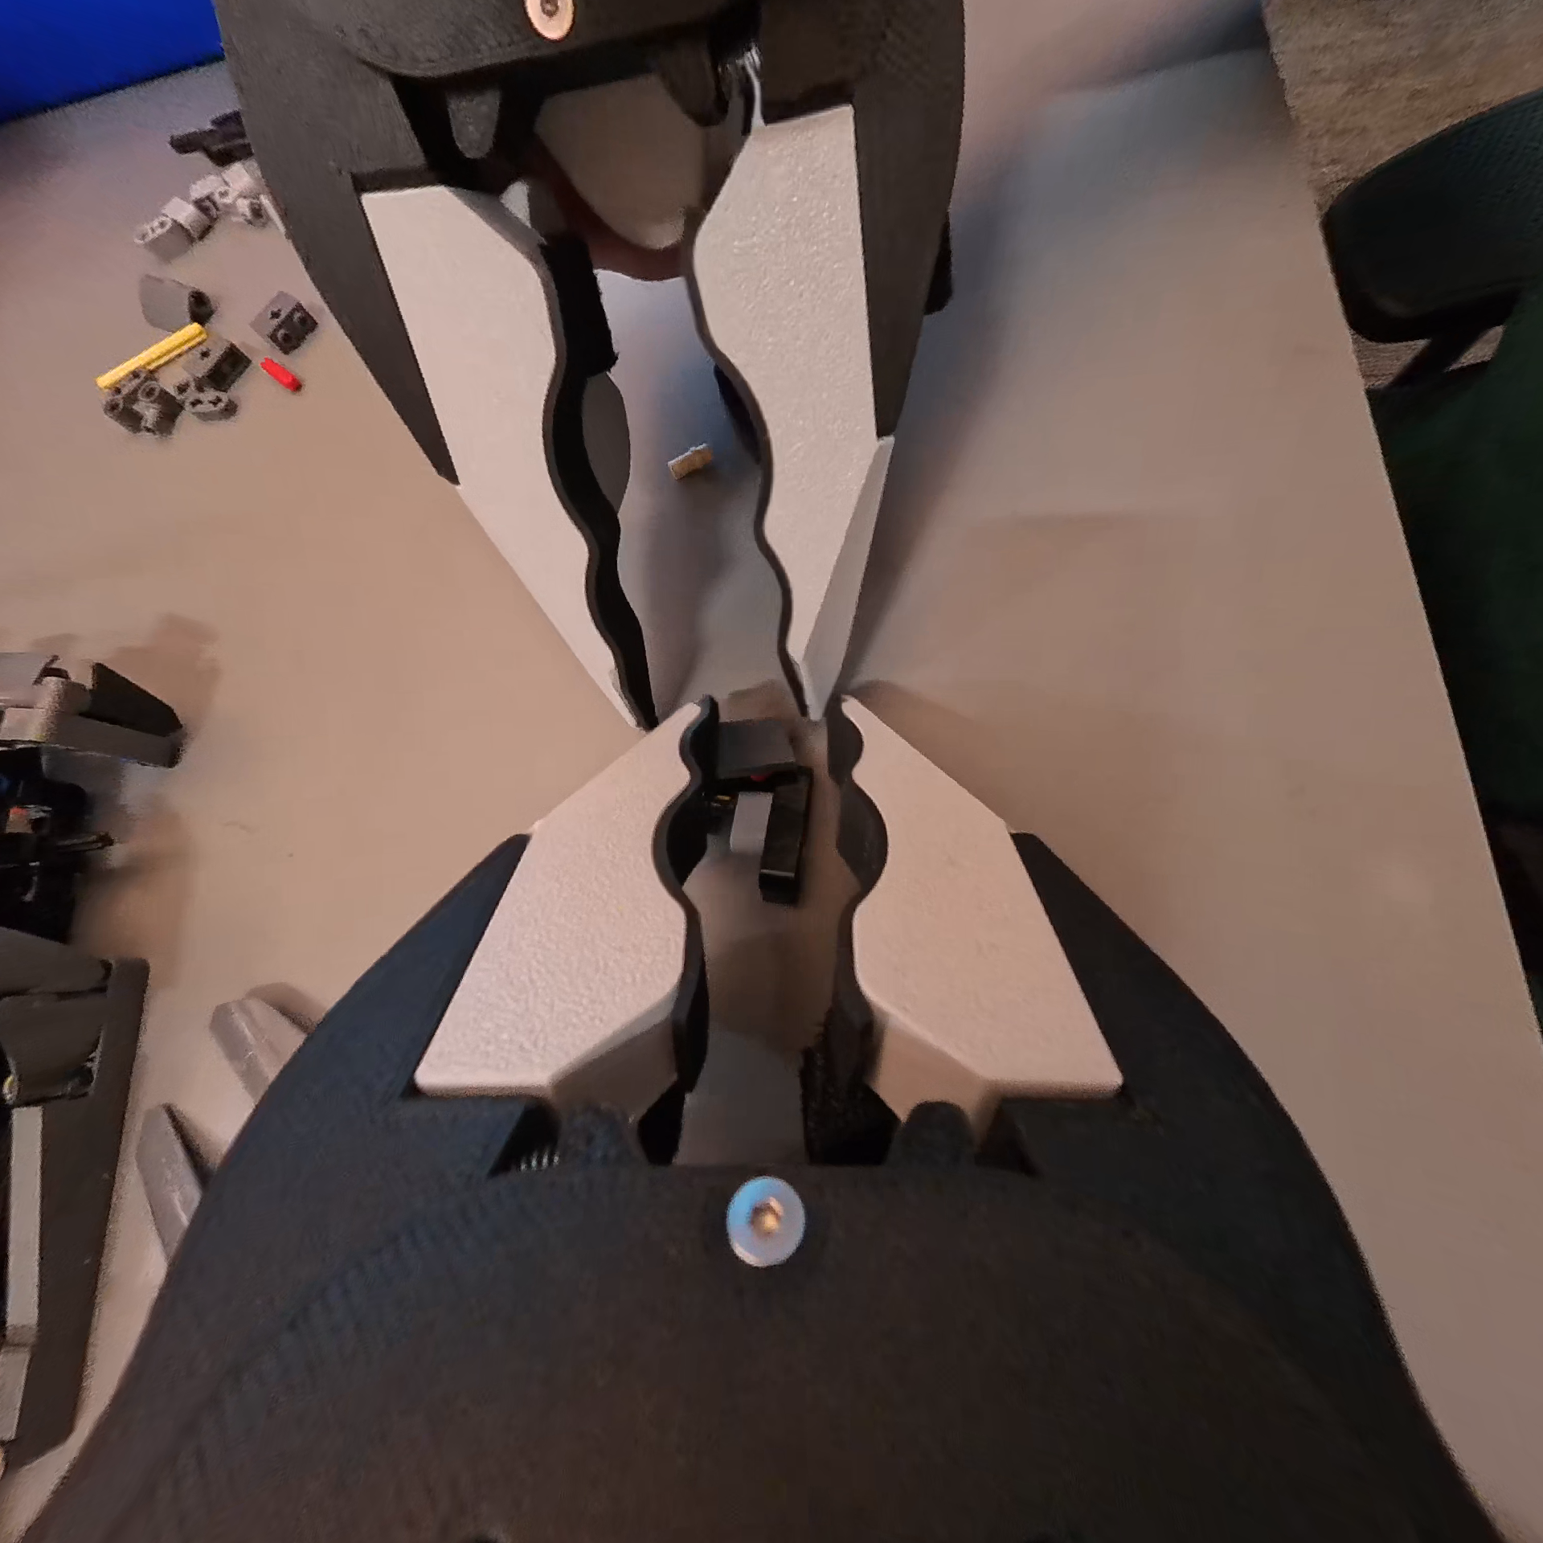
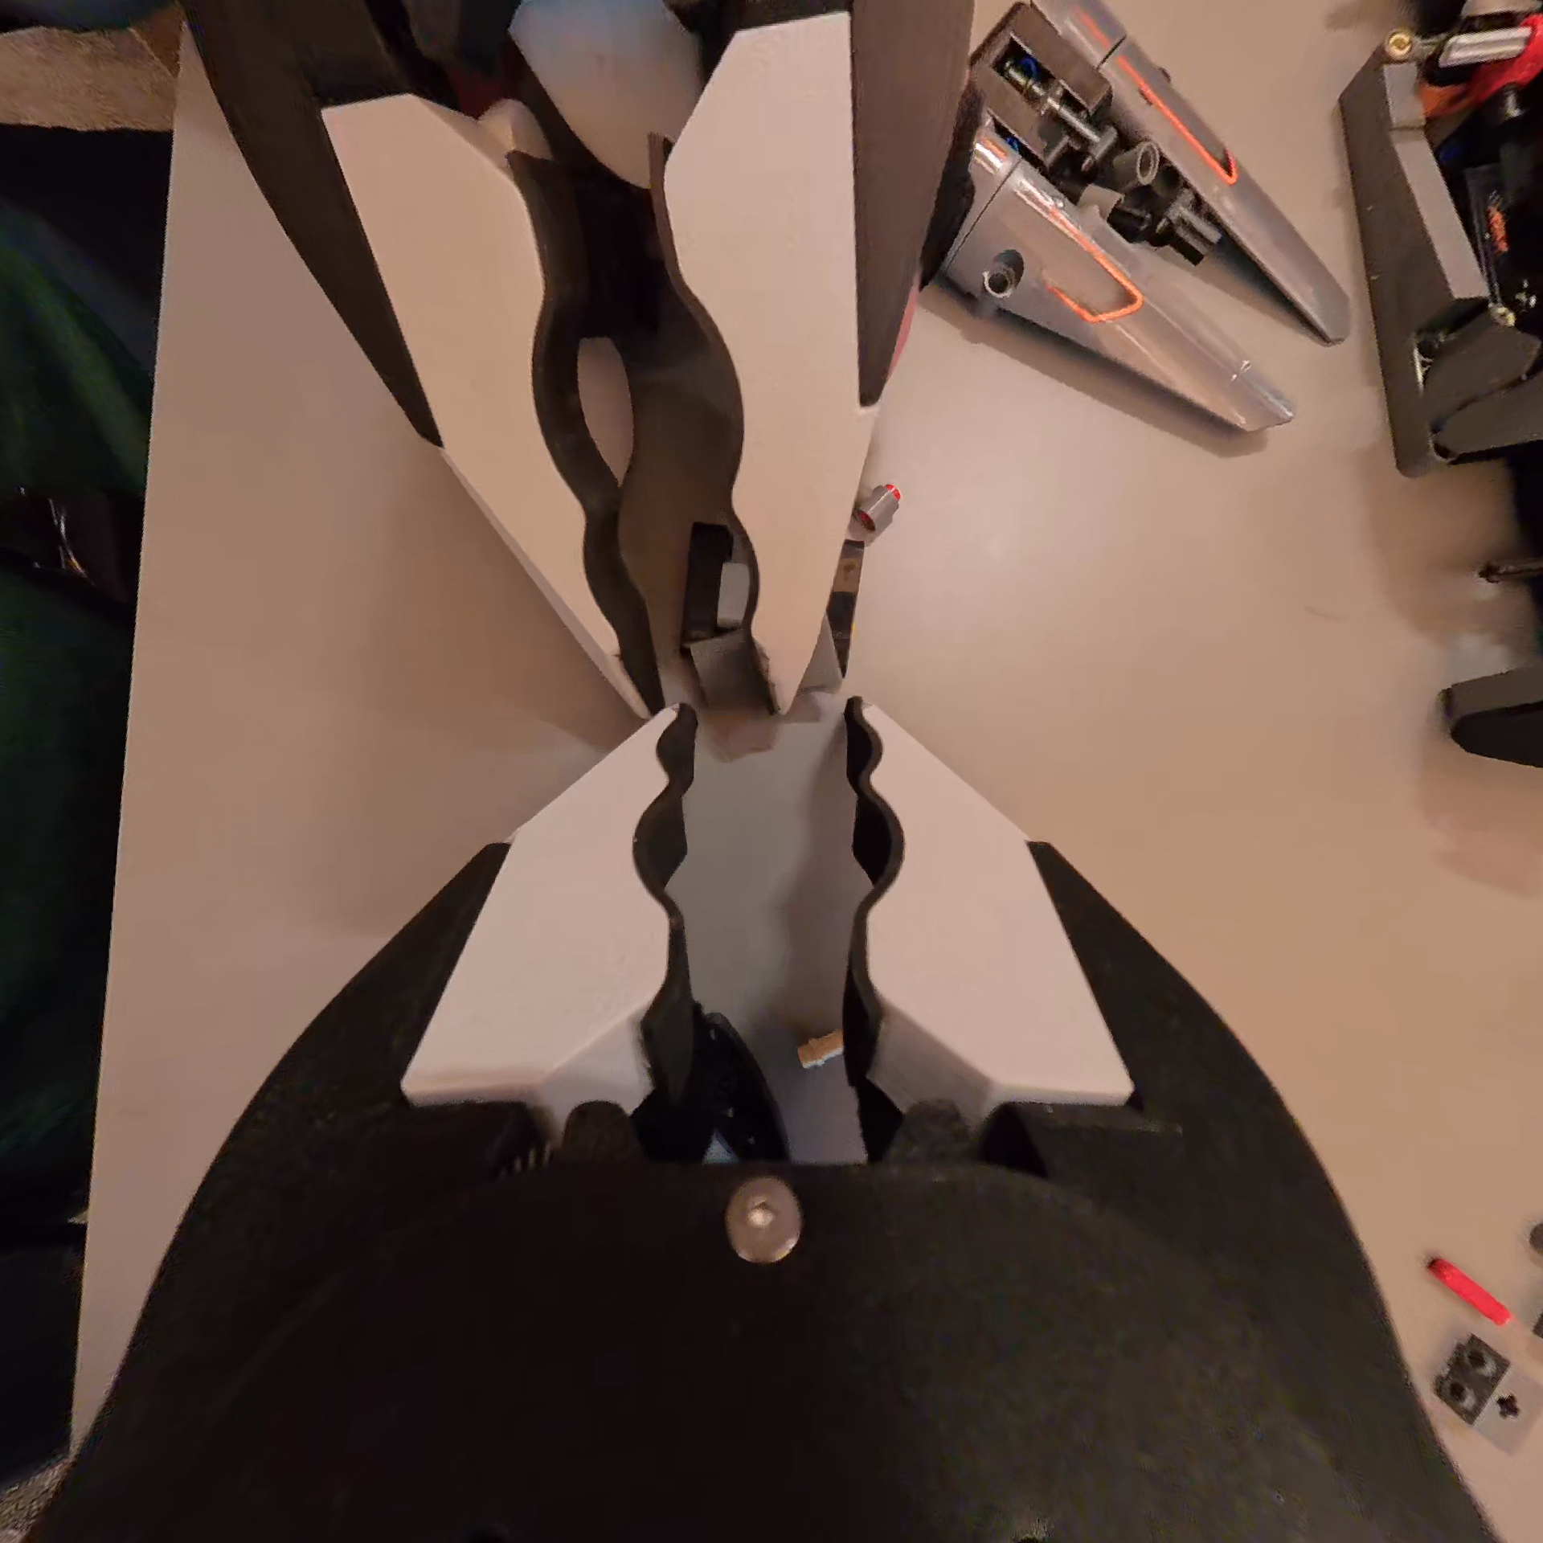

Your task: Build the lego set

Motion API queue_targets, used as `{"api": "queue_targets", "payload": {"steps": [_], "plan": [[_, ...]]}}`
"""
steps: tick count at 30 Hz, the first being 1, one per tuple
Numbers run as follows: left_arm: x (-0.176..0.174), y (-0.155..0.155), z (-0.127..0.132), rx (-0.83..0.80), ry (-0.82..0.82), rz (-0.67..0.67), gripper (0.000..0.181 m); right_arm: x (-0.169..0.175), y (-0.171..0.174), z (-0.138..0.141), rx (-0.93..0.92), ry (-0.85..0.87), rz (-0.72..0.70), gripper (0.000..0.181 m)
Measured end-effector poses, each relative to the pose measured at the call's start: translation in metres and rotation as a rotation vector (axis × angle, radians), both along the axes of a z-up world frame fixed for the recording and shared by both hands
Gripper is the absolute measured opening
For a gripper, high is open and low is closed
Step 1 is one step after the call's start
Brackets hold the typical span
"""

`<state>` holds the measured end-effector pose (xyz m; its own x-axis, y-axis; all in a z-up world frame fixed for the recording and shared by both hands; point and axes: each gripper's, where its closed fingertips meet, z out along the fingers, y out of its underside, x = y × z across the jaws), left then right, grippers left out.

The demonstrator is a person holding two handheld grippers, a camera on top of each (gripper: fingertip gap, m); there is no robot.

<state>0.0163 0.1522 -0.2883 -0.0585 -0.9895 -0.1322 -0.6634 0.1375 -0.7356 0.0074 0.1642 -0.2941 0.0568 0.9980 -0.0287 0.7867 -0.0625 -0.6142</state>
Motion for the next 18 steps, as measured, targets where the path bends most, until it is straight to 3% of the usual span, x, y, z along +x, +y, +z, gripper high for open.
{"api": "queue_targets", "payload": {"steps": [11,18], "plan": [[-0.01,0.0,0.013,-0.015,-0.038,-0.012,0.026,-0.007,-0.003,0.001,0.036,0.001,-0.026,0.032],[-0.012,-0.003,0.001,-0.001,0.017,-0.033,0.022,-0.01,-0.002,0.004,0.052,0.01,-0.028,0.037]]}}
